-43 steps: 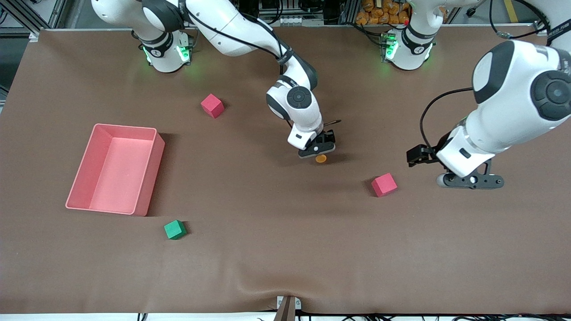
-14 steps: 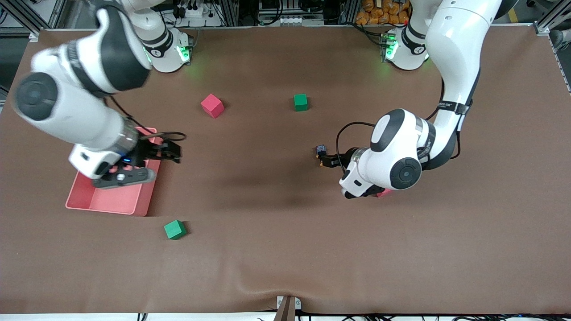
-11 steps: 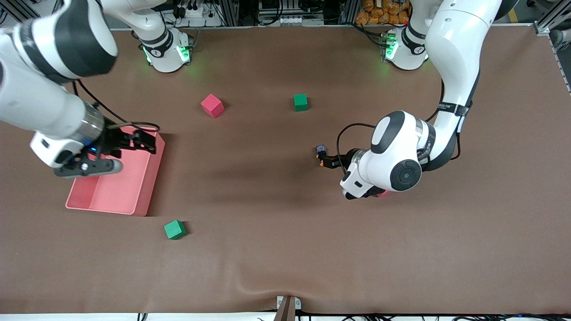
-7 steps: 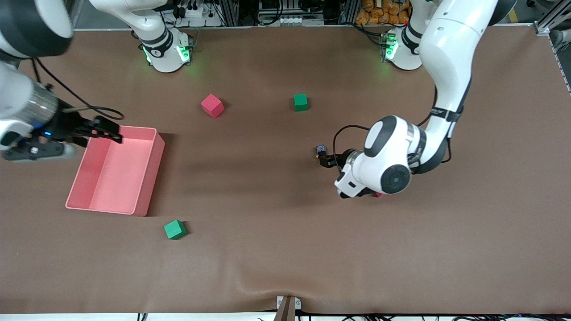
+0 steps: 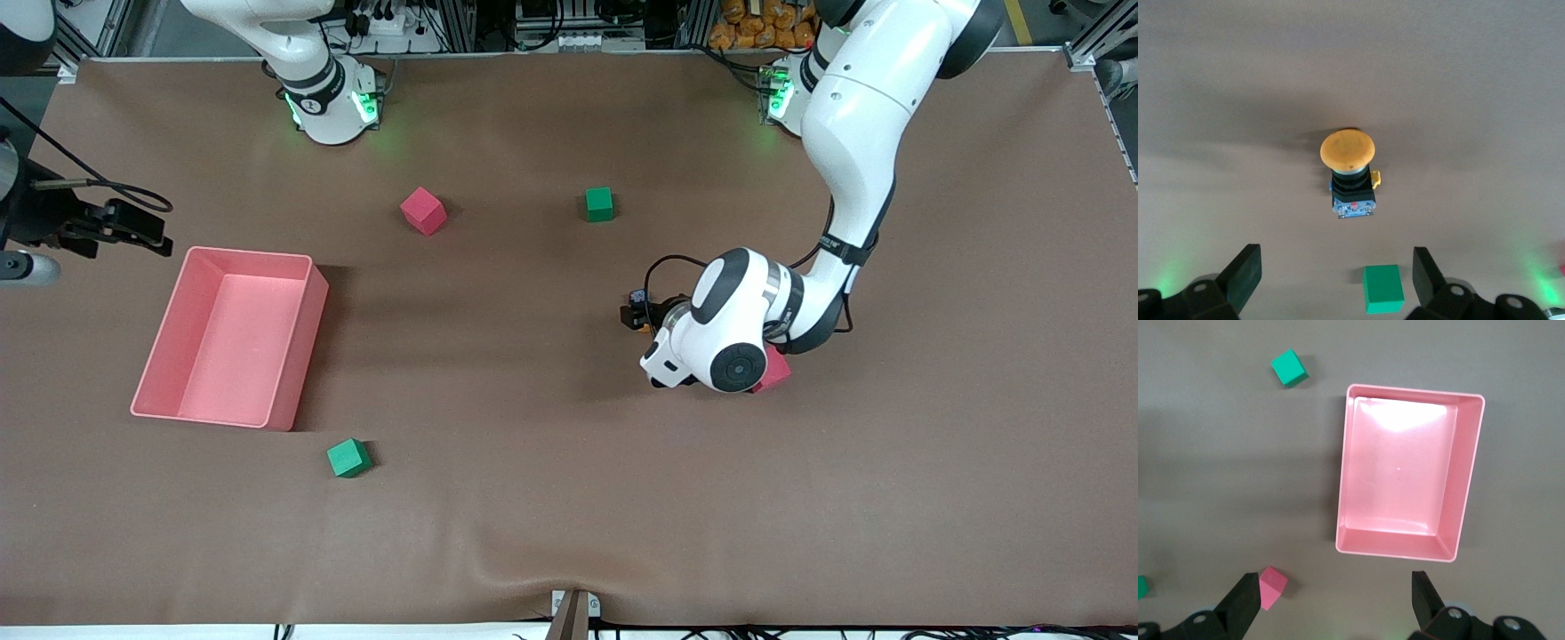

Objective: Place and upright button with both arms
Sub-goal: 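Withdraw the right gripper while the left gripper moves over the button, then lower the left gripper and close it on the button body, then carry the button with the left gripper toward the table center, then stand the button upright on the table and open the left gripper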

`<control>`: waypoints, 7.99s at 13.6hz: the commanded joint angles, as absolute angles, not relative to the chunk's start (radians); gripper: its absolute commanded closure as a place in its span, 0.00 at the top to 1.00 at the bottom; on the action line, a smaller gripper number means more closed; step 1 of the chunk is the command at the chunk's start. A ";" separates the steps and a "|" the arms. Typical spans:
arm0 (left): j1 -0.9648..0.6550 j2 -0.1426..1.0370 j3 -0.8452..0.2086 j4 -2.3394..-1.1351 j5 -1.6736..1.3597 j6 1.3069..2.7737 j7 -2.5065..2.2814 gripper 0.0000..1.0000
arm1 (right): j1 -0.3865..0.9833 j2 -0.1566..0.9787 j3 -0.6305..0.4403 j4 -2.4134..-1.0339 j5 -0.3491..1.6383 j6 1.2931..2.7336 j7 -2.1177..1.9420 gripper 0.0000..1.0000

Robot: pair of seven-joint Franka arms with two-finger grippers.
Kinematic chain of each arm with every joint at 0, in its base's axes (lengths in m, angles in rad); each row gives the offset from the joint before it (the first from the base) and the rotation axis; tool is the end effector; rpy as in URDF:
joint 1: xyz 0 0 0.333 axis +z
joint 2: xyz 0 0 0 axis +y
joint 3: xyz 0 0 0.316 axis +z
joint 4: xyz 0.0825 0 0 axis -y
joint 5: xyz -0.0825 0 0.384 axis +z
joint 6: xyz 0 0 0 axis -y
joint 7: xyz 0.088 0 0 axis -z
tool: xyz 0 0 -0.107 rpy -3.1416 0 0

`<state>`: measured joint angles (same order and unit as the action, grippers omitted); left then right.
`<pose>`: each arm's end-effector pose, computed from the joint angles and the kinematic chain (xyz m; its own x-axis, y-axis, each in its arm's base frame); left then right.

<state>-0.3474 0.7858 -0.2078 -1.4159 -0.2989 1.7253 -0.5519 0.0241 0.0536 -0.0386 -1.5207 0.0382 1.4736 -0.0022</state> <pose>0.5715 -0.3591 0.2185 0.8058 0.0864 -0.5859 0.1647 -0.9830 0.0815 0.5604 -0.0031 0.6101 0.9949 -0.0087 -0.1003 -0.0124 -0.9993 -0.0363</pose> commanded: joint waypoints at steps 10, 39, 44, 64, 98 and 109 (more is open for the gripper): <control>-0.383 0.859 -0.206 -1.396 -0.302 1.762 -0.569 0.75 | -0.026 0.021 -0.008 -1.463 -0.009 1.332 0.034 1.00; -0.388 0.897 -0.198 -1.393 -0.298 1.801 -0.569 0.55 | -0.080 0.063 -0.017 -1.448 0.011 1.542 0.017 1.00; -0.388 0.887 -0.196 -1.390 -0.296 1.799 -0.571 0.00 | -0.081 0.064 -0.017 -1.451 0.011 1.542 0.017 1.00; -0.495 0.765 -0.184 -1.281 -0.237 2.040 -0.816 0.00 | -0.087 0.066 -0.017 -1.451 0.012 1.542 0.017 1.00; -0.877 0.968 -0.080 -1.302 1.000 2.177 -1.786 0.09 | -0.092 0.067 -0.017 -1.454 0.017 1.542 0.020 1.00; -0.890 0.885 -0.091 -1.295 0.829 2.134 -1.766 1.00 | -0.094 0.067 -0.018 -1.454 0.017 1.542 0.020 1.00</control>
<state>-0.8835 0.9304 -0.0951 -1.2845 0.8932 2.1707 -1.7677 -0.0683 0.0640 -0.0326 -1.4599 0.0080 1.5413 0.0266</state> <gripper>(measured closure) 0.000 0.000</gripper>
